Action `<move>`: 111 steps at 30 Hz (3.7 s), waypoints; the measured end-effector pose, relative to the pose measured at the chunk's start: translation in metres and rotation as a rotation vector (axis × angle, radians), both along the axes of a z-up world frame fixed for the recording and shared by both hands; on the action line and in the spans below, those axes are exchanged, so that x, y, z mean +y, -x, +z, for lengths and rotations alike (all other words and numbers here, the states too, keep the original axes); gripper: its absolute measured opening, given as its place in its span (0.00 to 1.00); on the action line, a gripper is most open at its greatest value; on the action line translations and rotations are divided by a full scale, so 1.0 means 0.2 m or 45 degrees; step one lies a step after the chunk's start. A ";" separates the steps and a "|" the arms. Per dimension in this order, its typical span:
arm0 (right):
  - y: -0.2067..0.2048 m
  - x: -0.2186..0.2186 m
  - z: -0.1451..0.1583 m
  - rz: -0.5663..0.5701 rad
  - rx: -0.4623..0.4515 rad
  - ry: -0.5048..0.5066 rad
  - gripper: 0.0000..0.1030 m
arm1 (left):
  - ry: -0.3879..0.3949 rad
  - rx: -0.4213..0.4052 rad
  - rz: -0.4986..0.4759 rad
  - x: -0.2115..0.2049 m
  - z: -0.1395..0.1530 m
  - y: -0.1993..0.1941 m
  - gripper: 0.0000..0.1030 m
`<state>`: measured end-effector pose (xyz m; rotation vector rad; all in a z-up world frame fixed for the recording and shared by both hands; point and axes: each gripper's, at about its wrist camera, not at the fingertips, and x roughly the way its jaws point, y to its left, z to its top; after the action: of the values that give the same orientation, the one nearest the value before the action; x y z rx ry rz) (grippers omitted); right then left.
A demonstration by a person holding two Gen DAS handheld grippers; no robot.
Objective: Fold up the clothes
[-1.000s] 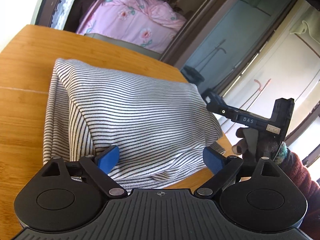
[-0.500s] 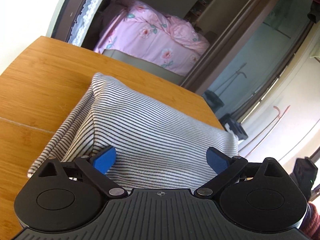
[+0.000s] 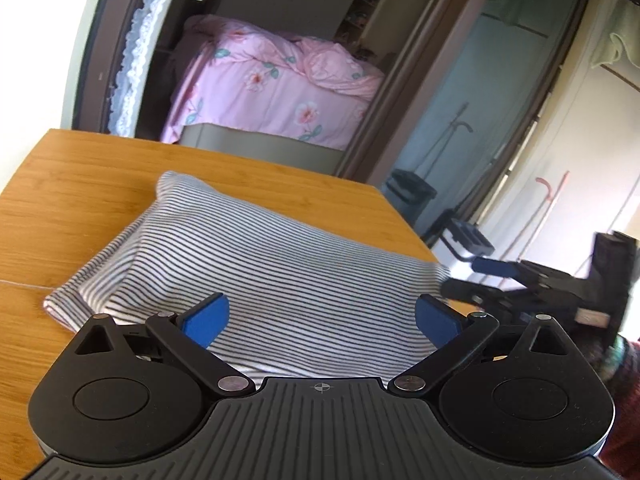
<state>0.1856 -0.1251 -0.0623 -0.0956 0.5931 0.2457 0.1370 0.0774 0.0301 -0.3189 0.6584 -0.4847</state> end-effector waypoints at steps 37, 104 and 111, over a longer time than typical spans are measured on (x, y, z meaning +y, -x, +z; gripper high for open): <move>0.30 0.06 -0.01 0.204 0.092 -0.390 1.00 | -0.283 0.010 -0.023 0.02 -0.06 0.01 0.99; 0.47 0.56 -0.06 0.640 0.129 -0.076 0.49 | -0.585 -0.092 -0.315 0.02 -0.11 0.45 1.00; 0.61 0.63 -0.04 0.757 -0.050 0.161 0.65 | -0.764 -0.073 -0.324 -0.05 -0.22 0.42 1.00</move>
<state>0.0629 0.0011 -0.0698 -0.4005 0.5297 0.7810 0.0530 0.0682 -0.0147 0.3480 0.7597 -0.5115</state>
